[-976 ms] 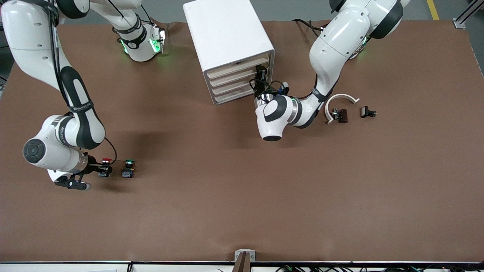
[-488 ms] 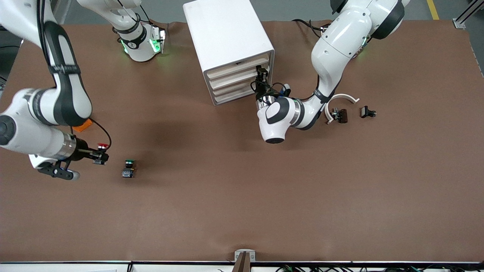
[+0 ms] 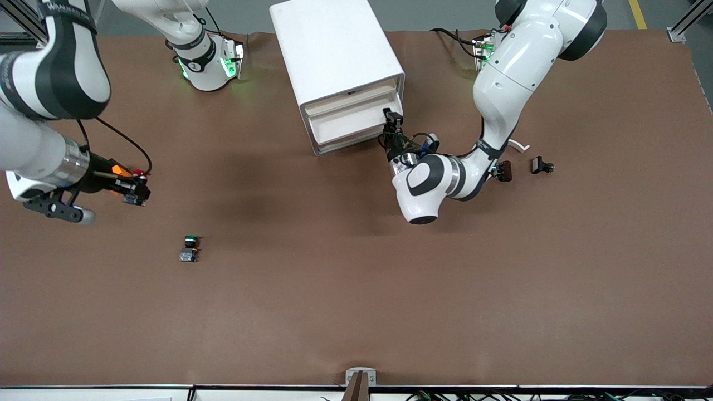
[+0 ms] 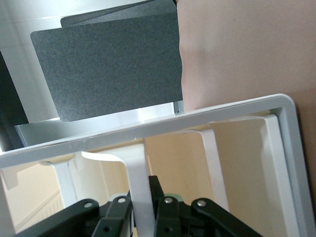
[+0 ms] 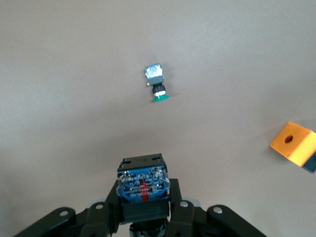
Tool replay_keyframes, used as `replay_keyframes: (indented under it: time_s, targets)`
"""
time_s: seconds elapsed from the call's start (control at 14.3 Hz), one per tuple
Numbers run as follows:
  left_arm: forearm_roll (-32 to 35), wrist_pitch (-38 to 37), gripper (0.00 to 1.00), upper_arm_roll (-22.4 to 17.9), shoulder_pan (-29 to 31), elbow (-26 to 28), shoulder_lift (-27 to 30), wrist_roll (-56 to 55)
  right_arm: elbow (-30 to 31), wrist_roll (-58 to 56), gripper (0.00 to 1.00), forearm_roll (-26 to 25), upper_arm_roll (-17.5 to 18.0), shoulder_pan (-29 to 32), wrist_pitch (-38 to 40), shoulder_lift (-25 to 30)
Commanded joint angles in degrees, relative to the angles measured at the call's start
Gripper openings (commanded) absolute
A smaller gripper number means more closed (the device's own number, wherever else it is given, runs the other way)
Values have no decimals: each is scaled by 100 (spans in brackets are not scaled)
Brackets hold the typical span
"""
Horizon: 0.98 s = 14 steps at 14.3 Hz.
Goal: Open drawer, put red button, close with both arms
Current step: 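Pull the drawer open with the left gripper while the right gripper lifts the button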
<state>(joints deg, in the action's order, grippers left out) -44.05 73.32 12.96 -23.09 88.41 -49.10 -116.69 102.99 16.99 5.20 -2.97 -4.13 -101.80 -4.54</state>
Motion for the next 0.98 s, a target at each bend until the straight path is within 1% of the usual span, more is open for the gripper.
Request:
replay_keyframes:
  time_s: [0.0, 0.14, 0.28, 0.35, 0.7, 0.84, 0.91]
  targets:
    - [-201, 59, 7, -21, 164, -271, -82, 208, 186, 495, 0, -2, -1, -113, 186, 296]
    - [-201, 112, 8, -21, 304, -342, -91, 226, 177, 1023, 0, -2, -1, -385, 222, 322]
    - [-201, 147, 13, -21, 418, -351, -82, 278, 160, 1323, 0, -2, -1, -535, 161, 287]
    - [-201, 156, 14, -21, 480, -360, -82, 296, 151, 1437, 0, -2, -1, -606, 152, 278]
    - [-201, 156, 15, -21, 691, -465, -91, 305, 160, 2035, 0, -2, -1, -904, 47, 261]
    - [-201, 174, 16, -21, 709, -465, -117, 305, 168, 2377, 0, -2, -1, -1167, 46, 235]
    - [-201, 174, 18, -21, 709, -465, -117, 314, 160, 2588, 0, -2, -1, -1308, 38, 200]
